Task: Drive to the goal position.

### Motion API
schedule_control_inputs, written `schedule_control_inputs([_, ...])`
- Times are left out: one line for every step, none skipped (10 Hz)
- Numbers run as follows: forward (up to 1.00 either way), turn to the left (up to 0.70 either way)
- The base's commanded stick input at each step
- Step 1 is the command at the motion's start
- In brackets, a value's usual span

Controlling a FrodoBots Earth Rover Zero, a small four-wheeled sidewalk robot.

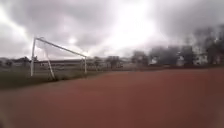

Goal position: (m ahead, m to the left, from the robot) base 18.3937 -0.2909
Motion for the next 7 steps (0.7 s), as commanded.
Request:
schedule_control_inputs([0.70, 0.00])
schedule_control_inputs([0.70, 0.00])
schedule_control_inputs([0.70, 0.00])
schedule_control_inputs([0.70, 0.00])
schedule_control_inputs([0.70, 0.00])
schedule_control_inputs([0.70, -0.04])
schedule_control_inputs([0.70, -0.10])
